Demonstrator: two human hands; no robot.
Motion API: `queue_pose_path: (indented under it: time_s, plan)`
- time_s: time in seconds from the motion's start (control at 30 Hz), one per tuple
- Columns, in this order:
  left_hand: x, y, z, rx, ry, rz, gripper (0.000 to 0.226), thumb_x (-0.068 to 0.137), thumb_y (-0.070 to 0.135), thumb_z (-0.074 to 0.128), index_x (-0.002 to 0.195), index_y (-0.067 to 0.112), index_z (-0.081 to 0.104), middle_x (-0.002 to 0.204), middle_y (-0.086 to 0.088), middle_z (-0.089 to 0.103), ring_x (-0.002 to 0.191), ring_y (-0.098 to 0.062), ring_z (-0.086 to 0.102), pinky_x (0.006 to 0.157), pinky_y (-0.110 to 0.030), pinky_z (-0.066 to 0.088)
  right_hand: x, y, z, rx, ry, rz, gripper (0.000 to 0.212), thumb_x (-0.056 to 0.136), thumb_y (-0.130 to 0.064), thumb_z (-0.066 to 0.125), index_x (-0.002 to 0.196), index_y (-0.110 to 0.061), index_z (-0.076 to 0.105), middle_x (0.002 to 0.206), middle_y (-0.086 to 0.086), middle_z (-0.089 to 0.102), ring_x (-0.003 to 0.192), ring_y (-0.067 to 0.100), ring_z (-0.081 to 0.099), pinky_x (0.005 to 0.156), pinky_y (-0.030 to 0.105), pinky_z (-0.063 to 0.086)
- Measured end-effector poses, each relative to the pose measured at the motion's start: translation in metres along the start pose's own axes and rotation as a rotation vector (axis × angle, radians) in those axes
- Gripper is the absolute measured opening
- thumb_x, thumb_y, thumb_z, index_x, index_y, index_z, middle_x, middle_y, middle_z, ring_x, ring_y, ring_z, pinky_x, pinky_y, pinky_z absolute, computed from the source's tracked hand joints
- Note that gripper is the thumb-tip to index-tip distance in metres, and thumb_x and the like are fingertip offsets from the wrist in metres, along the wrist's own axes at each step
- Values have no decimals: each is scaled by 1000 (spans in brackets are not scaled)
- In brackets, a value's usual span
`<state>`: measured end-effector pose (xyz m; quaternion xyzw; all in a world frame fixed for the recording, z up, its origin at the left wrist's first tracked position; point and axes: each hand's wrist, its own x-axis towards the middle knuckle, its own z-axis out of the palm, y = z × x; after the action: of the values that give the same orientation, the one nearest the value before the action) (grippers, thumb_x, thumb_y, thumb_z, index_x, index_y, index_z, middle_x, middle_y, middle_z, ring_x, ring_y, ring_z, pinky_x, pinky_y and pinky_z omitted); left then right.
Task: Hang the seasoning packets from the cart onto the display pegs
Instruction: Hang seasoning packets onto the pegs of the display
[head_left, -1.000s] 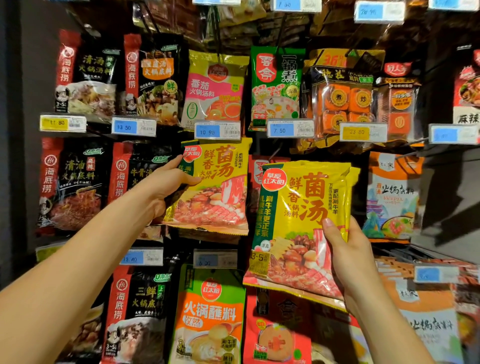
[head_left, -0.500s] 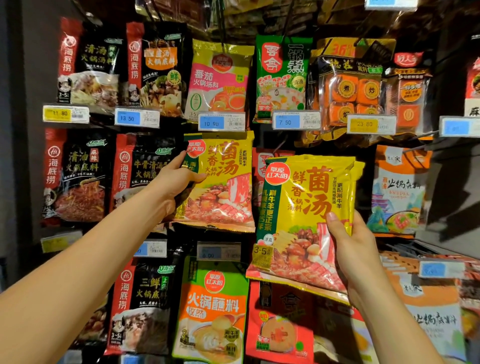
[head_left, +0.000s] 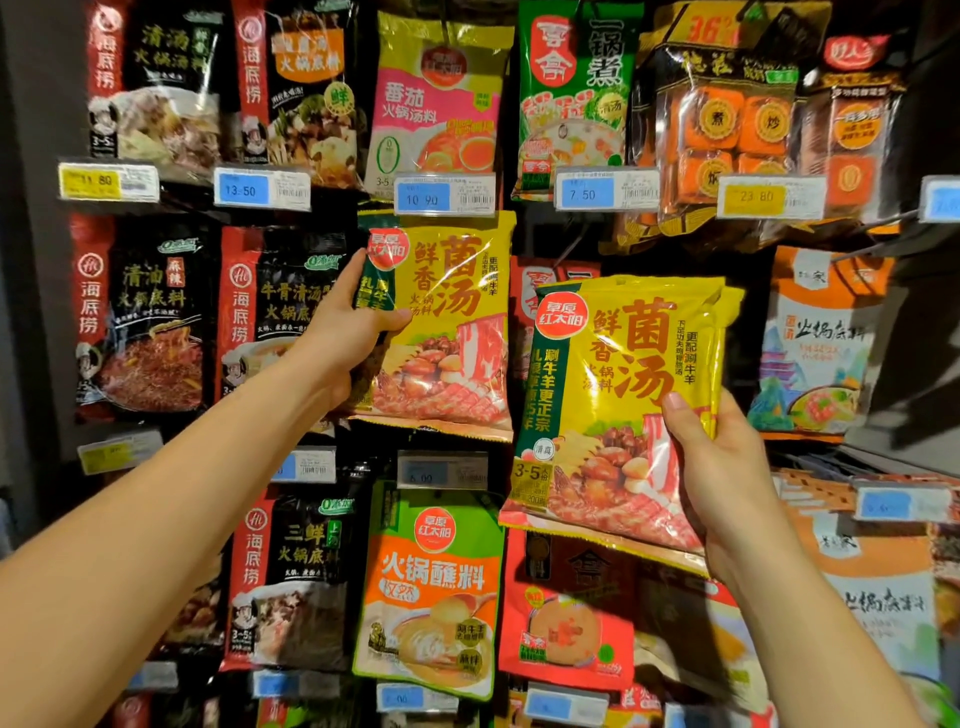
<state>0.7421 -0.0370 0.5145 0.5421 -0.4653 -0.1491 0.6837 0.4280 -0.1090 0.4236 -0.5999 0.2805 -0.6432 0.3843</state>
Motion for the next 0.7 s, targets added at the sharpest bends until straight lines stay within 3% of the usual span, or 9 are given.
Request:
queue_pose_path:
  time_s: [0.2, 0.3, 0.43, 0.57, 0.7]
  plan:
    - [4, -6, 0, -55, 6, -27, 85, 90, -2, 70, 153, 46, 38, 130, 3, 67, 113, -20, 65, 85, -30, 51, 1, 3, -1, 1, 16, 7, 19, 105, -31, 57, 122, -37, 62, 119, -10, 72, 113, 14, 67, 102, 42, 51]
    - [5, -6, 2, -55, 40, -4, 78, 91, -2, 69, 150, 40, 41, 121, 0, 67, 99, -19, 65, 71, -27, 49, 1, 2, -1, 4, 10, 8, 16, 105, -31, 57, 118, -39, 63, 119, -10, 73, 112, 14, 68, 100, 41, 51]
    - [9, -3, 0, -1, 67, 47, 59, 93, 2, 68, 139, 32, 45, 118, -3, 66, 96, -22, 64, 75, -34, 50, 0, 0, -2, -2, 3, -5, 18, 105, -31, 57, 120, -39, 62, 119, -12, 71, 111, 8, 66, 95, 34, 50]
    - [13, -2, -1, 83, 152, 111, 31, 101, 24, 61, 129, 23, 48, 118, 1, 65, 105, -19, 63, 87, -36, 49, 0, 1, -3, -11, 5, -8, 16, 105, -31, 57, 117, -39, 63, 118, -12, 72, 111, 10, 67, 93, 34, 49]
    - [15, 3, 2, 220, 228, 163, 30, 104, 22, 55, 130, 15, 42, 102, 0, 56, 81, -16, 52, 63, -28, 41, 0, 3, -2, -20, 5, -11, 20, 105, -31, 58, 123, -37, 63, 120, -10, 72, 113, 13, 67, 100, 38, 50]
